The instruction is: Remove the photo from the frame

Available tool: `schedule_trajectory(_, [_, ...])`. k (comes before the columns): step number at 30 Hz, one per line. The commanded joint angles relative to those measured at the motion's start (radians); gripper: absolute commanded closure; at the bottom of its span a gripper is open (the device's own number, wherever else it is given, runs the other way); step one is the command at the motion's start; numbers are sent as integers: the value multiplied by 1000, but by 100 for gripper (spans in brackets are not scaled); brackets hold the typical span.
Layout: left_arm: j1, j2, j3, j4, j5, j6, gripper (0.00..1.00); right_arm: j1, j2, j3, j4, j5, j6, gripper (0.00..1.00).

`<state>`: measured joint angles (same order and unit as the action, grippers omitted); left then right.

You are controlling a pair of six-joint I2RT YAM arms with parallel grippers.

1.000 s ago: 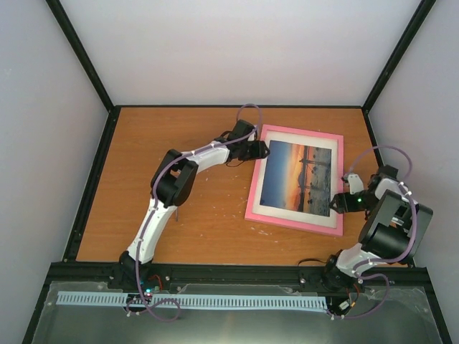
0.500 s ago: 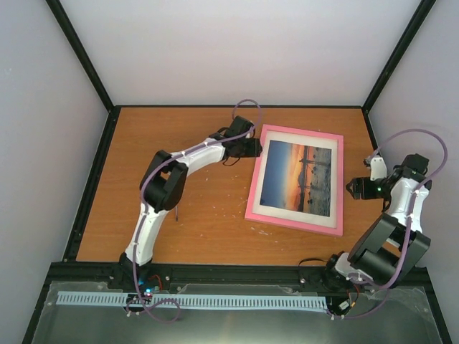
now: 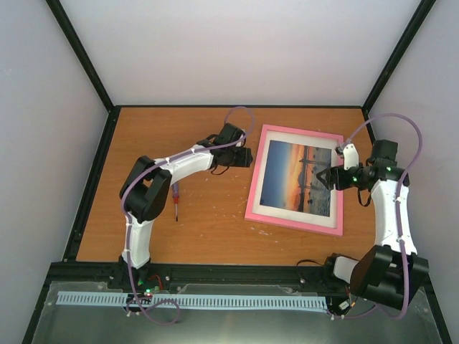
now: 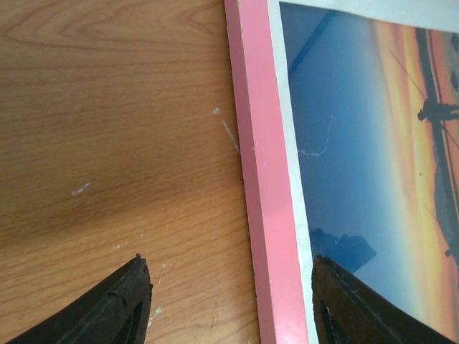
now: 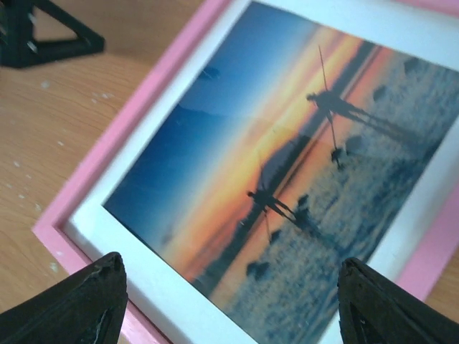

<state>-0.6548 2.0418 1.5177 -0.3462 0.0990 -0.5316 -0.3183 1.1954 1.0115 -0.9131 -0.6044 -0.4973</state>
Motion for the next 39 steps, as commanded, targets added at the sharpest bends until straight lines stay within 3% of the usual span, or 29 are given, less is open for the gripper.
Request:
schedule_trajectory(1, [-16,-62,-19,-11,11,61,39,14,-58,-23,102,-142,138,22])
schedule_trajectory(7, [-23,-87,-46,-38,10,81,39,13,-164,-149,241,-220,159,22])
schedule_trajectory(12, [-25,-63,-37,-67,-28,40,40,12,-218,-210,317,-114,181,20])
schedule_trajectory(24, [-37,32,100,-120,-111,23,42,12,-192,-206,339,-46,208,18])
schedule_trajectory(29, [-45,108,155,-105,-11,33,42,12,-183,-209,338,-46,204,18])
schedule_trajectory(39, [-89,231,278,-204,-80,9,46,12,-183,-206,327,-60,199,17])
